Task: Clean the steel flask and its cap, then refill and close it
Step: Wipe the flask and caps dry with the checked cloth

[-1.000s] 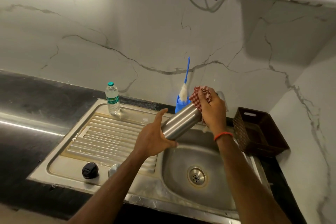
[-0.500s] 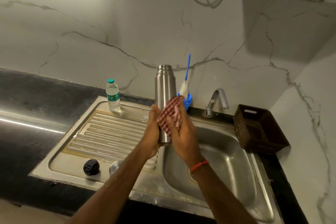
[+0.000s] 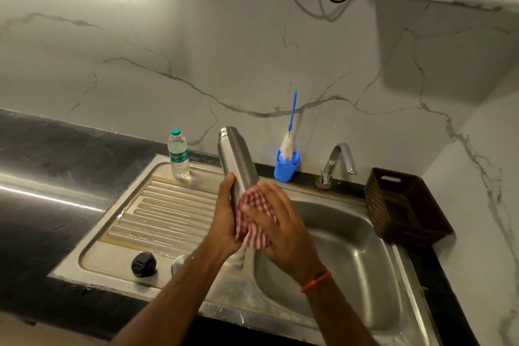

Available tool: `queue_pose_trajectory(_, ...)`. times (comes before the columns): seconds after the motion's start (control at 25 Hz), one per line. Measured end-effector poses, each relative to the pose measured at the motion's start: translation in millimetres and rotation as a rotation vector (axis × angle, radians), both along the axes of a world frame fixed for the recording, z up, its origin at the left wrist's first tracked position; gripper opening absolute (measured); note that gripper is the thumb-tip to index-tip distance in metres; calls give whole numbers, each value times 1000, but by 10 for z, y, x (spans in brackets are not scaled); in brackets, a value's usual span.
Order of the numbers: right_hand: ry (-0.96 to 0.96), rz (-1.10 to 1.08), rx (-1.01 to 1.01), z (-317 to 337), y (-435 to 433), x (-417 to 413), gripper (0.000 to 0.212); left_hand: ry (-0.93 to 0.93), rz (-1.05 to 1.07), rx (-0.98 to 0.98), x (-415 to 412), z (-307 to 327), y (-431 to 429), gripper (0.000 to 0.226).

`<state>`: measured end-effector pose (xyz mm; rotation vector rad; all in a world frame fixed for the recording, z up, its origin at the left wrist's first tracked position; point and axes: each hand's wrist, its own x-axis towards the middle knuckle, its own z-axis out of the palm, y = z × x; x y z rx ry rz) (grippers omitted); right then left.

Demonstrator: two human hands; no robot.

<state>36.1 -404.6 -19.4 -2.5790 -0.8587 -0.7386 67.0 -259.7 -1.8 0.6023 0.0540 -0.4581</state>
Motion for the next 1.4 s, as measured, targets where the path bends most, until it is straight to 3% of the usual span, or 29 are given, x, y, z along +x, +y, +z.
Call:
queue_pose_trajectory(0.16, 472, 100, 924, 174, 263, -179, 71, -100, 112, 218, -5, 11, -49, 67)
queue_pose_trajectory(0.24, 674, 48, 1335, 244, 408, -246, 61, -180, 102, 344, 26, 5, -23, 77)
queue_pose_trajectory(0.32, 965, 17, 1637, 282, 402, -226, 58, -235, 109, 472, 45, -31, 18, 91)
queue_pose_trajectory(0.4, 1276, 70, 1737, 317, 290, -190, 57, -285, 95, 539, 45, -84, 61, 96)
queue_pose_trajectory(0.48, 1424, 136, 1741, 375, 197, -201, 66, -344, 75, 551, 38, -138, 88, 99)
queue_pose_trajectory(0.56, 1365, 174, 1678, 393, 185, -188, 73, -362, 93, 532, 36, -158, 87, 90)
queue_pose_trajectory(0.64, 1155, 53, 1477, 324, 223, -144, 70, -350, 138, 519, 54, -119, 64, 75)
queue_pose_trajectory(0.76, 673, -171, 890, 208, 320, -146, 94, -325, 175, 590, 140, -68, 64, 67)
queue_pose_trajectory(0.8, 476, -195, 685, 131, 341, -171, 92, -314, 178, 607, 151, -45, 76, 65)
queue_pose_trajectory(0.92, 21, -144, 223, -98, 337, -165, 66, -163, 138, 471, 129, -30, 122, 73)
queue_pose_trajectory(1.04, -139, 38, 20, -163, 168, -103, 57, 12, 101, 315, 84, -19, 174, 79)
queue_pose_trajectory(1.12, 33, 121, 162, -76, 130, -111, 57, 67, 112, 263, 80, -58, 211, 87)
queue_pose_trajectory(1.2, 427, 174, 563, 15, 197, -183, 65, 76, 153, 267, 84, -85, 258, 85)
queue_pose_trajectory(1.24, 537, 180, 740, 6, 214, -183, 66, 84, 179, 252, 90, -87, 288, 82)
queue_pose_trajectory(1.4, 562, 102, 755, -52, 181, -93, 43, 78, 248, 226, 133, -96, 455, 83)
